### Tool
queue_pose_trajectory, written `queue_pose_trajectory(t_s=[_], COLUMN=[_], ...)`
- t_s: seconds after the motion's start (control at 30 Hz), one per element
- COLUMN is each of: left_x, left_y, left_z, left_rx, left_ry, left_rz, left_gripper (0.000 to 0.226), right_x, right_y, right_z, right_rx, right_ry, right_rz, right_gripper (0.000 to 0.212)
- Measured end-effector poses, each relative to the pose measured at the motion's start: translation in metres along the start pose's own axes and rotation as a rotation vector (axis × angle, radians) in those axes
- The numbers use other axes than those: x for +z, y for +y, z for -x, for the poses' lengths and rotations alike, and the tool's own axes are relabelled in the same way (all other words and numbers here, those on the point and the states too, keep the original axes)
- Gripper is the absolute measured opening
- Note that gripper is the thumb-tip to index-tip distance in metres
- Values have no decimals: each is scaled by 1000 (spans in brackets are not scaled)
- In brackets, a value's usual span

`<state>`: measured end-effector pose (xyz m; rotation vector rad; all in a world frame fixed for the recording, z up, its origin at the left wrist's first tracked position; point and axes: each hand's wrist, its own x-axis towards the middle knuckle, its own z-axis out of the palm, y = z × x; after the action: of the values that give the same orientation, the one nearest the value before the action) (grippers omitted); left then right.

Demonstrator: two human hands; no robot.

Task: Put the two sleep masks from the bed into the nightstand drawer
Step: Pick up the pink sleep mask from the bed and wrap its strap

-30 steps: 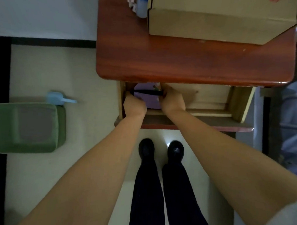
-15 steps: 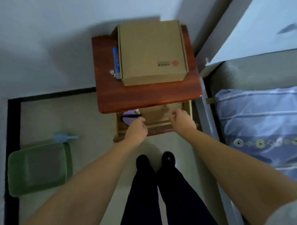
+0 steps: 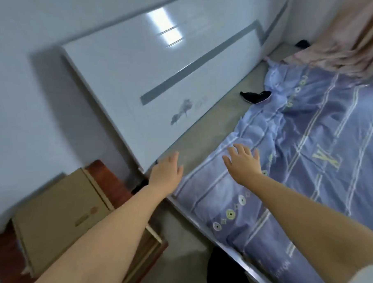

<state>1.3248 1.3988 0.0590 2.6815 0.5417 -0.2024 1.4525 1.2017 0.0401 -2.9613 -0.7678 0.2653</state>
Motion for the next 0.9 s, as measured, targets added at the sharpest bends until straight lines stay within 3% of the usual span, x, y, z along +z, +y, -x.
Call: queue_pose_trajectory(t_s=[0.27,0.57,0.73,0.9], left_x=[44,145,210,258], left_y=[145,208,235,268], left_z=[-160,-325,-443,-548], left_rx=[131,262,347,372], left_ry=[-89,-251,-200,13], left_rz=[-14,7,-50,-6], left_gripper=[53,50,52,67], right_x=[-7,77,168,218], right_y=[160,256,289,296], right_z=[-104,-239,-305,-303], right_rx=[150,245,356,353], right_ry=[-58,-164,-223,46], right_rz=[-36,-118,-220,-190], right_gripper=[46,46,48,51])
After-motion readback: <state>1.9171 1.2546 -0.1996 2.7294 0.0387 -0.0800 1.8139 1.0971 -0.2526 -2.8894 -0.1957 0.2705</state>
